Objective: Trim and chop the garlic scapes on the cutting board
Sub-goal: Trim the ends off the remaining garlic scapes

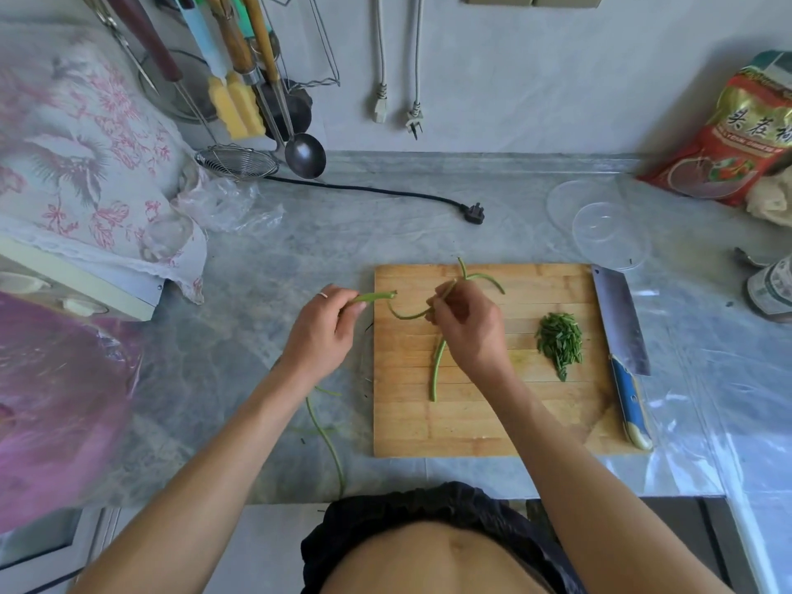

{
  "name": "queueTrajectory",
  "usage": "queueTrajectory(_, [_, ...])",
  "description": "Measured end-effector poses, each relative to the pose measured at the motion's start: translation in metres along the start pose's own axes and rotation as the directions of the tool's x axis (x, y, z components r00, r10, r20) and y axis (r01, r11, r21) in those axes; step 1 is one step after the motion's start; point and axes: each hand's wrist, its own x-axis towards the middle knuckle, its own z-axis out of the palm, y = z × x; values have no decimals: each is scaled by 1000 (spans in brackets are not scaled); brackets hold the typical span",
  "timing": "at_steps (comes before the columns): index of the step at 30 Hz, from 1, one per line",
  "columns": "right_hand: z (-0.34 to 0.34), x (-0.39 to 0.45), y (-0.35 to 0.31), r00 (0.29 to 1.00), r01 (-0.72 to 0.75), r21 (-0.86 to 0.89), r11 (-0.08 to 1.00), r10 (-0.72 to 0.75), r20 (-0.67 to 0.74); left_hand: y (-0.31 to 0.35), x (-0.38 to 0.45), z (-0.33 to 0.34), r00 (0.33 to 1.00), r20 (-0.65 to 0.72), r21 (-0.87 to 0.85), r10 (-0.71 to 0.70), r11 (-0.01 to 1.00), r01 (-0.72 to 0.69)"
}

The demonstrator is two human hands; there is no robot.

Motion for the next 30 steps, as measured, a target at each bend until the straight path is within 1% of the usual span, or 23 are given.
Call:
queueTrajectory(1, [0, -1, 2, 999, -44, 36, 998, 43, 22, 5, 4, 1, 999, 0, 23, 48, 999, -48])
queueTrajectory(3, [2, -5, 8, 994, -70, 55, 996, 65, 92, 14, 9, 4, 989, 30, 62, 144, 987, -145])
queueTrajectory(5, [5, -12, 12, 988, -99, 119, 988, 83, 130, 20, 12, 9, 977, 86, 79, 196, 976, -203])
queueTrajectory(9, [8, -22, 9, 981, -192, 348, 918, 175, 80, 24, 13, 23, 959, 169, 102, 227, 964, -246])
queueTrajectory(12, [7, -26, 6, 960, -263, 525, 809, 276, 55, 28, 7, 32, 951, 230, 55, 206, 973, -224])
queueTrajectory(14, [6, -27, 5, 954, -280, 560, 780, 291, 71, 28, 4, 37, 947, 257, 55, 193, 975, -214])
queueTrajectory(16, [5, -26, 11, 945, -313, 530, 788, 312, 95, 25, 2, 42, 949, 259, 93, 180, 973, -211])
queueTrajectory(17, [3, -25, 16, 940, -333, 470, 817, 329, 94, 23, 1, 43, 953, 257, 123, 162, 972, -199])
queueTrajectory(18, [-1, -23, 23, 939, -339, 344, 876, 337, 69, 21, 0, 43, 956, 255, 153, 145, 970, -187])
queueTrajectory(19, [-6, -21, 31, 949, -315, 157, 936, 314, 31, 19, -1, 44, 960, 251, 184, 128, 967, -177])
queueTrajectory(20, [-13, -21, 36, 967, -254, -43, 966, 255, 8, 16, -2, 44, 962, 245, 209, 119, 963, -172])
queueTrajectory(21, [-21, -22, 40, 984, -172, -205, 964, 178, 9, 14, -3, 45, 965, 241, 228, 108, 960, -164])
queueTrajectory(22, [-26, -23, 43, 991, -113, -314, 943, 131, 36, 12, -5, 45, 967, 234, 242, 100, 958, -157])
queueTrajectory(23, [-30, -23, 43, 987, -102, -386, 917, 141, 74, 9, -5, 44, 968, 233, 252, 90, 956, -149])
queueTrajectory(24, [-31, -24, 42, 972, -138, -453, 881, 209, 111, 8, -7, 45, 969, 234, 259, 81, 955, -142])
queueTrajectory(25, [-30, -24, 39, 941, -183, -533, 826, 305, 149, 7, -8, 46, 971, 229, 266, 70, 955, -132])
queueTrajectory(26, [-26, -24, 37, 905, -202, -619, 759, 386, 178, 6, -9, 46, 973, 223, 271, 63, 955, -124])
queueTrajectory(27, [-21, -25, 33, 876, -188, -697, 693, 439, 200, 5, -10, 46, 974, 220, 272, 62, 955, -122])
queueTrajectory(28, [-16, -26, 31, 861, -154, -752, 641, 461, 217, 5, -12, 46, 974, 217, 268, 69, 955, -127])
queueTrajectory(29, [-12, -28, 29, 858, -127, -777, 616, 462, 225, 6, -14, 46, 973, 216, 265, 77, 955, -134])
queueTrajectory(30, [-8, -28, 29, 863, -125, -778, 616, 454, 220, 6, -15, 45, 971, 222, 259, 85, 955, -143])
